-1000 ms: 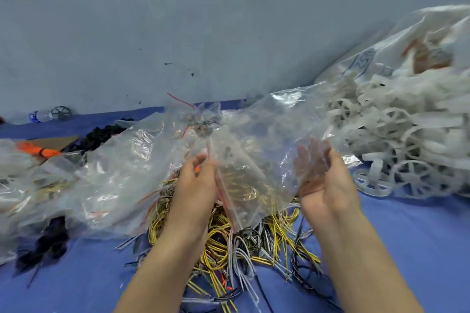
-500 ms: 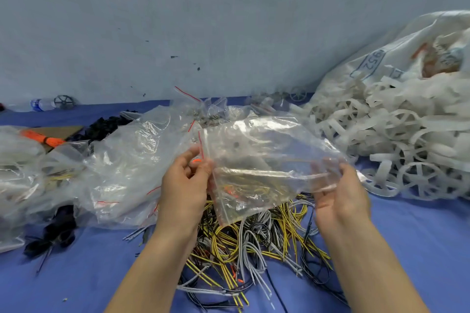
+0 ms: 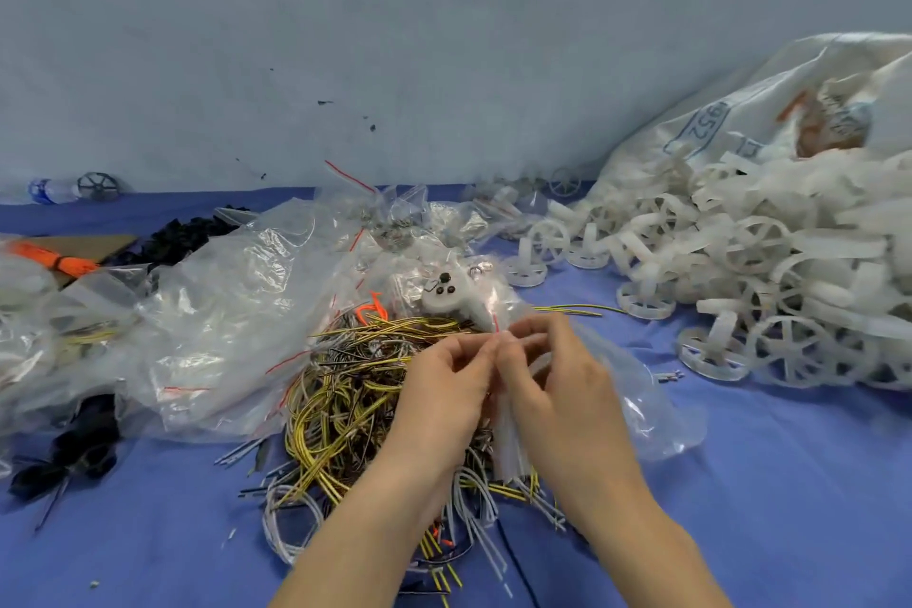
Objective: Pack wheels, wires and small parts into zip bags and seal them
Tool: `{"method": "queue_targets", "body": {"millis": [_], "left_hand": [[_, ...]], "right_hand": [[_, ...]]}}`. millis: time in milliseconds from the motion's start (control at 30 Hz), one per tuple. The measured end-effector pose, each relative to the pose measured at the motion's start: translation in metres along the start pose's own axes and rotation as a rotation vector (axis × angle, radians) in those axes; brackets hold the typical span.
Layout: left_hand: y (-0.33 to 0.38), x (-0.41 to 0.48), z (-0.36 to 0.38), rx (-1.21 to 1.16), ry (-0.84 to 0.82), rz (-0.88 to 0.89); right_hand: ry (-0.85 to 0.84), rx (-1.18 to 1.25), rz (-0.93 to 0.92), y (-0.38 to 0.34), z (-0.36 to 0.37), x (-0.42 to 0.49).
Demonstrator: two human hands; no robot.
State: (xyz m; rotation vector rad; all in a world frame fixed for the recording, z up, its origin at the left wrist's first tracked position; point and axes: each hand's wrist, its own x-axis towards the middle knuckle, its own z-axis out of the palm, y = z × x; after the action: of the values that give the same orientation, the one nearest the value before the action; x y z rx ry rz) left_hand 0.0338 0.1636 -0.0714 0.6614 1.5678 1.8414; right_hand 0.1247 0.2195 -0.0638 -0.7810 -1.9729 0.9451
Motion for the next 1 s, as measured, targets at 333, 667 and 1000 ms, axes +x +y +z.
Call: {"method": "queue_targets", "body": {"millis": [333,667,1000], "left_hand": [[-0.008,0.009,0.011,-0.336,-0.201,-0.128],[-0.010,0.009,0.012,-0.362,-0.204,-0.146],[-0.008,0.005,0.013,-0.387,-0.059,-0.141]], "right_hand": [[-0.063,0.107,0.150,0.010,-0.013,0.004],[-0.107,0.102,0.138,0.011,-0.015,0.002],[-0.152,0.205,0.127,0.010,-0.014,-0.001]]}}
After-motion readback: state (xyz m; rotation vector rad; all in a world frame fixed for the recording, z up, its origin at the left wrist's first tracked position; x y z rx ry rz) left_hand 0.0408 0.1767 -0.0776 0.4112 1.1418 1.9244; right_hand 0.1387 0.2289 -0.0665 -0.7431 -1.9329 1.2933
